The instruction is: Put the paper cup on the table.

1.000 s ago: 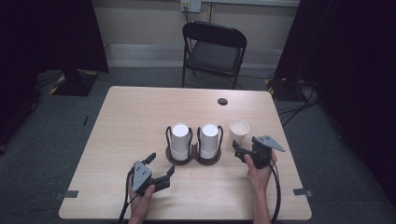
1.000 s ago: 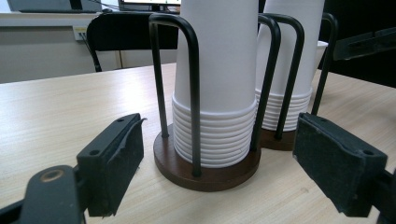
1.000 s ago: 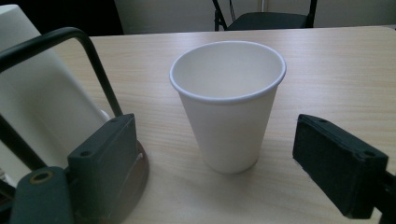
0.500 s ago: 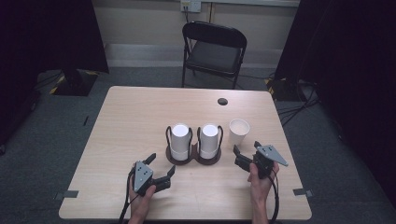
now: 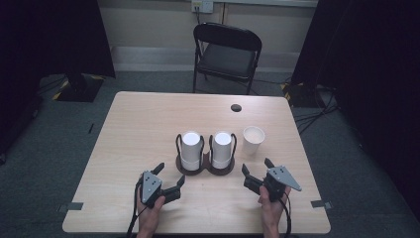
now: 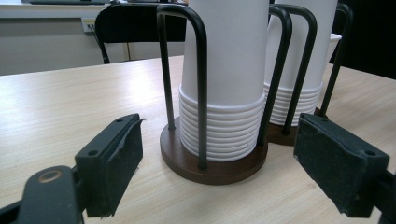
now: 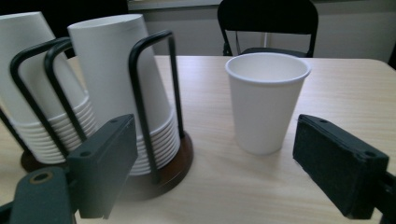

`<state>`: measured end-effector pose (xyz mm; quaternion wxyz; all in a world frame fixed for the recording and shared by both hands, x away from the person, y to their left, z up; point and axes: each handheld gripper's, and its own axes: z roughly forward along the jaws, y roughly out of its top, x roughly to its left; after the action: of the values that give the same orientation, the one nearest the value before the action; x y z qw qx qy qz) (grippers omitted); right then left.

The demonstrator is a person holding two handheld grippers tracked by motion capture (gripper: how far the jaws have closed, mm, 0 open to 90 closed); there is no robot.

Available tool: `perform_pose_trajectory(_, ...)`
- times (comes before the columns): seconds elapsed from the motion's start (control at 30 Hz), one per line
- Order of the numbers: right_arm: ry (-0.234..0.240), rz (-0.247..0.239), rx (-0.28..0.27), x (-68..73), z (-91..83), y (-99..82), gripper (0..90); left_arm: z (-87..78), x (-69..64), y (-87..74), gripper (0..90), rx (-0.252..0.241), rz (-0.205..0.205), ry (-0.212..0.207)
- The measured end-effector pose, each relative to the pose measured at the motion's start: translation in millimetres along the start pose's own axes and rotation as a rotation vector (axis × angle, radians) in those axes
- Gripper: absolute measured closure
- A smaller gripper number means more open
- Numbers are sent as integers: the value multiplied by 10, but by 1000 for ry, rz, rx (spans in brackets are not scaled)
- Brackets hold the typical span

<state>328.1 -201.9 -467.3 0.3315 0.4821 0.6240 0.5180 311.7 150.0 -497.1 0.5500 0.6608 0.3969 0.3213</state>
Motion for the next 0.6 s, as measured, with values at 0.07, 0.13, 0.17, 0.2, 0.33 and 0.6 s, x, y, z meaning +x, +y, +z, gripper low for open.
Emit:
perform_pose_trajectory(0.07, 6, -9, -5, 46, -15, -45, 135, -1, -4, 0, 156, 1, 5, 5)
perform_pose_trajectory(0.13, 13, -12, -10, 85, -28, -70, 135, -2, -4, 0, 155, 1, 3, 8)
perform_pose_trajectory(0.17, 13, -17, -12, 110, -33, -82, 135, -2, -3, 0, 155, 0, 2, 9)
perform_pose_trajectory(0.2, 16, -26, -17, 134, -37, -93, 135, -3, -3, 0, 155, 0, 2, 9)
perform_pose_trajectory(0.33, 35, -43, -23, 237, -53, -142, 135, -3, -4, 0, 154, -1, 3, 11)
perform_pose_trajectory(0.6, 67, -55, -24, 377, -32, -293, 135, -4, -3, -1, 155, -3, 0, 10)
